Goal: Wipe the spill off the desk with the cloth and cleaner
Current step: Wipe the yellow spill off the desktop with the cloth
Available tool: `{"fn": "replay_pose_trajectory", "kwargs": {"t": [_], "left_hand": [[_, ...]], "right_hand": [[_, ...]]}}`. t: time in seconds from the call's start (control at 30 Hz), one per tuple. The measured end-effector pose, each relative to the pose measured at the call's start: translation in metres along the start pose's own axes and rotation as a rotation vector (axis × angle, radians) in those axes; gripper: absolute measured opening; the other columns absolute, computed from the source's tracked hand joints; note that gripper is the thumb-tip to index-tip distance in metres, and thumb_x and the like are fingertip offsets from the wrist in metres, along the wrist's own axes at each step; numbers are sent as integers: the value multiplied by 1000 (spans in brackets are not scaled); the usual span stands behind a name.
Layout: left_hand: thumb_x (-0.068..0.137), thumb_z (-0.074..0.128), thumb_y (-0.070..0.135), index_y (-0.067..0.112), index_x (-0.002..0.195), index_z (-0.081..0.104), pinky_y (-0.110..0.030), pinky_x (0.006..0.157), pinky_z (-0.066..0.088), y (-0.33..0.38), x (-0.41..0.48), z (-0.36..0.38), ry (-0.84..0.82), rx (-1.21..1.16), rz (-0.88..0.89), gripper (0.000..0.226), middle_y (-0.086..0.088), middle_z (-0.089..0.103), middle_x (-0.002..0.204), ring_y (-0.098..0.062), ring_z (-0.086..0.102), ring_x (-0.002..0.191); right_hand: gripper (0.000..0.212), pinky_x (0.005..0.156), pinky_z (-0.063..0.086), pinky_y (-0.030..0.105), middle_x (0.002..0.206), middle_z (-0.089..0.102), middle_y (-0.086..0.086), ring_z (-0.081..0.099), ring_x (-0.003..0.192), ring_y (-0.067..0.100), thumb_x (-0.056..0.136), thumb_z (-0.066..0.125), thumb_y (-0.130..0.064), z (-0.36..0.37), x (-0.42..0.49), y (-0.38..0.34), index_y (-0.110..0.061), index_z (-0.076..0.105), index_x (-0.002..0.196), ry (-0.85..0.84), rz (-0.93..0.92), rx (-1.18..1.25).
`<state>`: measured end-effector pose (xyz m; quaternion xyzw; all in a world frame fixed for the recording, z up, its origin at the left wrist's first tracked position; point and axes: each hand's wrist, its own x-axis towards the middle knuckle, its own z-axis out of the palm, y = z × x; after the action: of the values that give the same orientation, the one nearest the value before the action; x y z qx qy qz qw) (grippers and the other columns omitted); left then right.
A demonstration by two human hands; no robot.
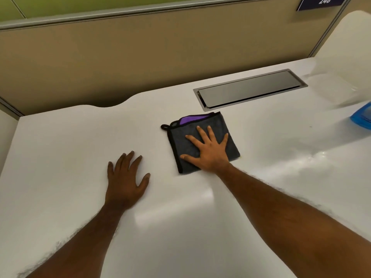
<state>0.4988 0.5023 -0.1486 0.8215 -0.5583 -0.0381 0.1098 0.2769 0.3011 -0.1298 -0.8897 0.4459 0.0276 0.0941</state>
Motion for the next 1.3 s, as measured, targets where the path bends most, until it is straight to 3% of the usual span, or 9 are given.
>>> {"fn": "replay_pose_trajectory", "kwargs": {"t": [0.2,0.4,0.5,0.67,0.87,0.97,1.13,1.3], "left_hand": [[87,33,59,24,143,43,-57,117,14,0,2,1,33,19,1,67,-2,34,155,-26,26,145],[86,33,58,24,141,44,-57,117,13,1,2,3,42,12,-11,66,-1,36,155,-26,27,144],[86,33,58,24,141,44,-56,118,13,1,2,3,51,10,-13,65,-1,36,154,-26,28,144],[89,31,53,23,142,42,-54,118,14,1,1,1,78,-55,-9,62,-3,38,153,-25,30,143],[88,33,53,19,137,50,-53,116,18,5,-5,1,91,-71,-27,62,-7,43,149,-26,35,140],[85,35,55,19,134,53,-51,116,18,7,-14,4,90,-80,-61,64,-6,44,149,-25,35,141],[86,33,55,19,136,52,-47,118,16,12,-35,0,80,-125,-81,64,-4,42,151,-22,33,143],[86,29,57,18,138,50,-44,118,19,12,-61,-8,23,-131,-83,68,-4,39,153,-22,31,144]], "right_hand": [[89,104,-5,78,164,-5,2,-10,150,32,70,13,-93,-7,-15,56,-49,13,148,67,471,62],[91,101,-3,81,163,-9,12,-15,146,44,76,13,-88,-2,-11,20,-40,9,152,78,657,115],[89,99,-6,82,163,-9,14,-16,145,47,77,14,-87,2,-3,-15,-40,9,152,53,548,89],[87,99,-12,80,163,-9,10,-17,145,45,76,13,-88,13,-11,-64,-43,9,151,15,191,12],[79,107,-11,73,164,-8,0,-19,148,33,79,23,-86,14,-37,-43,-51,9,149,-17,-105,11],[78,109,-10,71,164,-5,-5,-15,149,27,78,25,-86,10,-52,-13,-53,10,147,-2,-81,18],[78,107,-10,74,164,0,-10,-9,150,23,75,30,-87,0,-78,51,-56,17,145,45,177,49],[81,107,-9,76,164,-6,-6,-14,150,25,74,21,-90,-2,-106,79,-54,11,146,26,363,55]]}}
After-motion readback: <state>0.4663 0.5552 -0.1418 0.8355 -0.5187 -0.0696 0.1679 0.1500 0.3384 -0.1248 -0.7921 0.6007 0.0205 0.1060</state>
